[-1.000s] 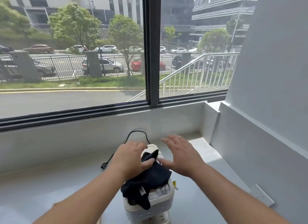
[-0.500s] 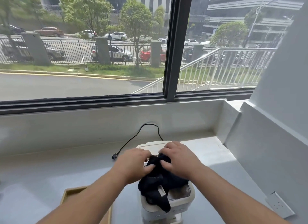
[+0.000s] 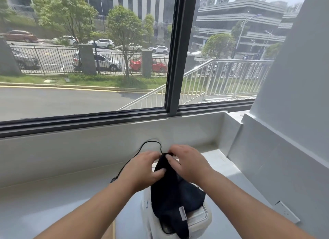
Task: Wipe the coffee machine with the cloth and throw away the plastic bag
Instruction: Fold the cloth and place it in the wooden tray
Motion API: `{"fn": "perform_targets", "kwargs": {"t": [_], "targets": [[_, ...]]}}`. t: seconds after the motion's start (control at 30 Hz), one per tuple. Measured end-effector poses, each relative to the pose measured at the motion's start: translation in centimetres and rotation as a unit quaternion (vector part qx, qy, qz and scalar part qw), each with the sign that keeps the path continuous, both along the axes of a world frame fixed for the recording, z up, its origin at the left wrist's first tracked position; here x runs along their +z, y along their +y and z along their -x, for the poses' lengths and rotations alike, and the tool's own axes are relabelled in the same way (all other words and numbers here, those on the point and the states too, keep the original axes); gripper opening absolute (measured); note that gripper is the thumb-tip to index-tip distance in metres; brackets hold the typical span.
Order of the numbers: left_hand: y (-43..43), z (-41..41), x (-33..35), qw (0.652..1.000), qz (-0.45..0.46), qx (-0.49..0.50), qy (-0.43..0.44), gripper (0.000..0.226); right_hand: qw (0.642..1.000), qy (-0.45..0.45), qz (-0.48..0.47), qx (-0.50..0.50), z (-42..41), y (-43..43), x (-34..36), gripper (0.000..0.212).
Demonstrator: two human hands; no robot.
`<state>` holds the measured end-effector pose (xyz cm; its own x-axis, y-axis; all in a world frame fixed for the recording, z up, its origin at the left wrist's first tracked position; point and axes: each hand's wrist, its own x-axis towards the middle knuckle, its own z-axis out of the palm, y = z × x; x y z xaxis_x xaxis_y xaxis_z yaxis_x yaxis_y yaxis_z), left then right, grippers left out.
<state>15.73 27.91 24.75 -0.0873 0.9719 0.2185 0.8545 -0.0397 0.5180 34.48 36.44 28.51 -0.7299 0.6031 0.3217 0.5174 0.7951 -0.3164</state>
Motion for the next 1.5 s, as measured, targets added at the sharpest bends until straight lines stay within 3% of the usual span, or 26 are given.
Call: {"fn": "perform_targets", "kwargs": {"t": [0.23,0.37,0.47,0.57,0.7,0.83,0.9,1.0,1.17,1.33,1.5], "targets": [[1.0,-0.9,4.8,0.994,-0.05,0.036,-0.094,0.023,0.984,0.128,0.119,-0.027,0.4,-0.4,3.0,0.014],[0.6,-1.8,7.3,0.991,-0.064,0.061,-0.102,0.02,0.958,0.174,0.228,-0.026,-0.8,-0.3,2.7,0.033],[0.0,-2.7,8.7,0.987,-0.081,0.093,-0.107,0.019,0.943,0.145,0.299,-0.019,-2.2,0.2,1.7,0.042],[-0.7,-3.9,9.9,0.974,-0.1,0.132,-0.151,0.02,0.933,0.076,0.353,0.012,-3.3,0.1,0.4,0.029],[-1.7,-5.1,11.1,0.965,-0.129,0.153,-0.169,0.017,0.943,0.013,0.331,0.027,-3.5,-1.1,-0.8,0.008],[-3.6,-4.6,12.1,0.959,-0.153,0.186,-0.15,0.017,0.951,0.038,0.306,0.002,-3.2,-1.6,-0.5,0.015],[-5.0,-3.8,12.6,0.954,-0.158,0.213,-0.142,0.022,0.936,0.097,0.337,0.001,-2.9,-1.3,0.1,0.023],[-7.2,-2.4,13.0,0.946,-0.152,0.253,-0.131,0.026,0.872,0.221,0.436,0.003,-2.2,-0.7,0.8,0.022],[-10.3,-0.4,12.4,0.943,-0.137,0.269,-0.143,0.023,0.807,0.294,0.512,0.018,0.3,-0.9,1.0,0.019],[-12.7,2.0,11.4,0.934,-0.137,0.298,-0.14,0.012,0.798,0.296,0.523,0.045,3.4,-2.3,2.1,0.019],[-14.6,5.5,10.0,0.923,-0.155,0.323,-0.143,0.022,0.816,0.265,0.51,0.063,7.3,-4.2,2.1,0.021]]}}
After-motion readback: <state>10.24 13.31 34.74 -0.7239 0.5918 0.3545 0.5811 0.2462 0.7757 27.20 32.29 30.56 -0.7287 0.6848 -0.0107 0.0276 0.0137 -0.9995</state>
